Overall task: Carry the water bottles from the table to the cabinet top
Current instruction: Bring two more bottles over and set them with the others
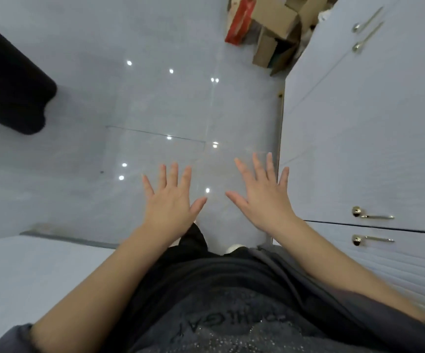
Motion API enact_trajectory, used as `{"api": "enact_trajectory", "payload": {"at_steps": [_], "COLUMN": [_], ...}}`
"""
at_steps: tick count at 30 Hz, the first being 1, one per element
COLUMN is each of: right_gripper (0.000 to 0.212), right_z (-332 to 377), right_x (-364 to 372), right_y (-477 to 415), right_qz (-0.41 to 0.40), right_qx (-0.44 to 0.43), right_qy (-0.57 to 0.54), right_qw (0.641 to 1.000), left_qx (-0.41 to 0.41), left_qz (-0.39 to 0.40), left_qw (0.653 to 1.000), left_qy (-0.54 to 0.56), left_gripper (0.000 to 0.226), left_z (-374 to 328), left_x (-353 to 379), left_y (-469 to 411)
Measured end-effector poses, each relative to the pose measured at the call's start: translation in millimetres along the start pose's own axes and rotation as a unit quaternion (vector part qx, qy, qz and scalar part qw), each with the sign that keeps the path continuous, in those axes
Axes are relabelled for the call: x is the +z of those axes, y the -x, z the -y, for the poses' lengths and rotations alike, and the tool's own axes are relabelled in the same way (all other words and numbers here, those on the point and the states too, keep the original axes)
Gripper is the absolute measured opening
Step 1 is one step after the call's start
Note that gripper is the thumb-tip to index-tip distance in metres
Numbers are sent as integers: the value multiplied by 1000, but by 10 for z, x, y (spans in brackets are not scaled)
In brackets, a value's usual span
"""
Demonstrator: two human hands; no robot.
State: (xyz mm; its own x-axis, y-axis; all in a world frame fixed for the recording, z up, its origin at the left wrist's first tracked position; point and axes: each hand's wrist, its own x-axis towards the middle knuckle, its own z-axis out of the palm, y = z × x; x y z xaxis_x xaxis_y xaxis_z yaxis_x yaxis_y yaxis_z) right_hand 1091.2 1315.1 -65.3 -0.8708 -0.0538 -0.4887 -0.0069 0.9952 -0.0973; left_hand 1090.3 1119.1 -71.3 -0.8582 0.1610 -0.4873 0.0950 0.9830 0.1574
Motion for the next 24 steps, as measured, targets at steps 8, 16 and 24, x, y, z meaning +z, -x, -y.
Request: {"api": "enact_trajectory", "payload": {"at_steps": [8, 16, 24], "right_gripper": [75, 73, 73], "right_z": [766, 1394, 2135], "right_x": [-245, -441, -897], "right_y": [-665, -1466, -2334], "right_qz": [52, 141, 149], "right_qx": [-98, -218, -364], "right_qy": [59, 152, 242], "right_qw": [992, 954, 887], "left_qx": [-115, -264, -413], "left_qz": [0, 14, -11], "left_qw": [990, 952, 873], "left_qy": [78, 154, 258], "left_gripper": [77, 74, 73], "left_z": [655, 1103, 1325], "left_x": [-92, -190, -498], "left_y": [-59, -214, -558]}}
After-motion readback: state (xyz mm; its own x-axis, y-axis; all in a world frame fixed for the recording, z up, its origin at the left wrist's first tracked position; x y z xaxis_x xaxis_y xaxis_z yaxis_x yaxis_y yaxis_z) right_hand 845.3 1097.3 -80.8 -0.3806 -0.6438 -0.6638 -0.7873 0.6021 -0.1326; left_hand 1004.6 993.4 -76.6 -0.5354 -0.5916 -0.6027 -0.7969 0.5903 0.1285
